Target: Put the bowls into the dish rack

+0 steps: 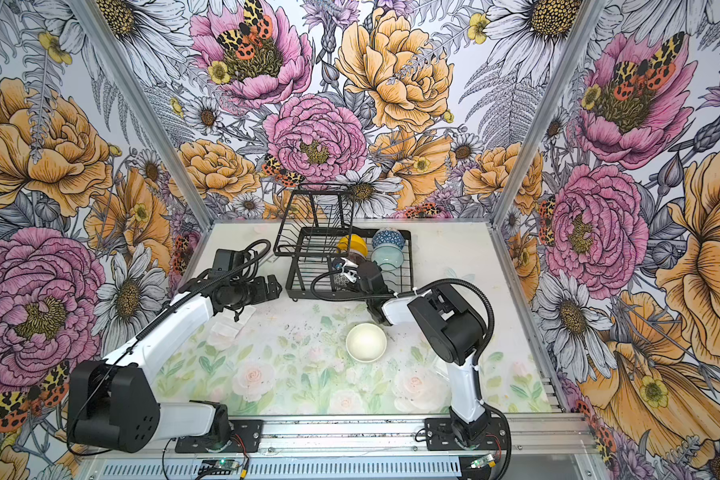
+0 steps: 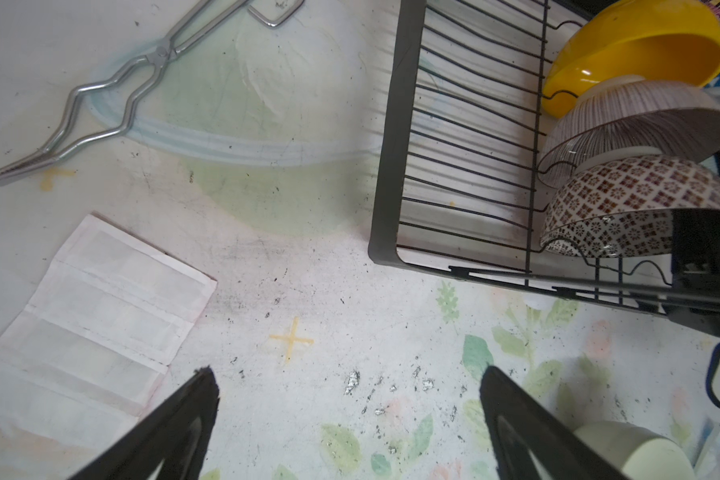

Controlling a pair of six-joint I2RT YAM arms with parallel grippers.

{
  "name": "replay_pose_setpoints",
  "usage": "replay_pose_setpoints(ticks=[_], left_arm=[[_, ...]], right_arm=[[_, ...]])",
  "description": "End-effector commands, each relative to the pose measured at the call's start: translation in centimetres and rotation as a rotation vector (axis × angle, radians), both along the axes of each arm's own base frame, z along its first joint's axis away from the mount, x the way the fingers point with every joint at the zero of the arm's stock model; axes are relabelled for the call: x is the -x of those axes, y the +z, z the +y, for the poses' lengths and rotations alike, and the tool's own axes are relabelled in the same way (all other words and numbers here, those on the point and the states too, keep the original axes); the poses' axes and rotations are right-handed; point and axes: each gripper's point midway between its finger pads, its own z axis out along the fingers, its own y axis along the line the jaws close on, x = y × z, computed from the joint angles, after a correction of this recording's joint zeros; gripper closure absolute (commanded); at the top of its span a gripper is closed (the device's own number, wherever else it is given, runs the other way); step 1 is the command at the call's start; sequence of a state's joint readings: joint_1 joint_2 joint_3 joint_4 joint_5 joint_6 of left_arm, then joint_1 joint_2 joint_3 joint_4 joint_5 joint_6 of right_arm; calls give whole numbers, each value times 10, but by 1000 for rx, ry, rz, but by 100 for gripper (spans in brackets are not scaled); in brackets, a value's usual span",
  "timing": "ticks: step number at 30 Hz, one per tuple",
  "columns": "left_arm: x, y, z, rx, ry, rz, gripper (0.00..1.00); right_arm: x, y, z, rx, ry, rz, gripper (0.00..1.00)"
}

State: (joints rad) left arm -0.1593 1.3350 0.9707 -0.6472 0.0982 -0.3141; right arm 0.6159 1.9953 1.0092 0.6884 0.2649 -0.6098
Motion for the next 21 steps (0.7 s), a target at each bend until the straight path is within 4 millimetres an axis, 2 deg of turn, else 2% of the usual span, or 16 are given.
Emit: replay_pose_setpoints(ticks=[1,4,6,12,21], left_arm=[[-3,4,-1,5,-5,-26,1],[-3,4,-1,3,-4,-27,1],[-2,4,-1,5,-4,-26,1],[-3,5,-1,4,-5,-28,1],[-3,5,-2,5,-6,-30,1]], right_arm=[[6,-3,-3,18,-7,33,63],[7,0,-5,9,-10,32,50],[8,2,-7,-3,-12,33,44],[8,7,-10,-22,-17,31,37],[12,14,-13,-43,-14,31,20]])
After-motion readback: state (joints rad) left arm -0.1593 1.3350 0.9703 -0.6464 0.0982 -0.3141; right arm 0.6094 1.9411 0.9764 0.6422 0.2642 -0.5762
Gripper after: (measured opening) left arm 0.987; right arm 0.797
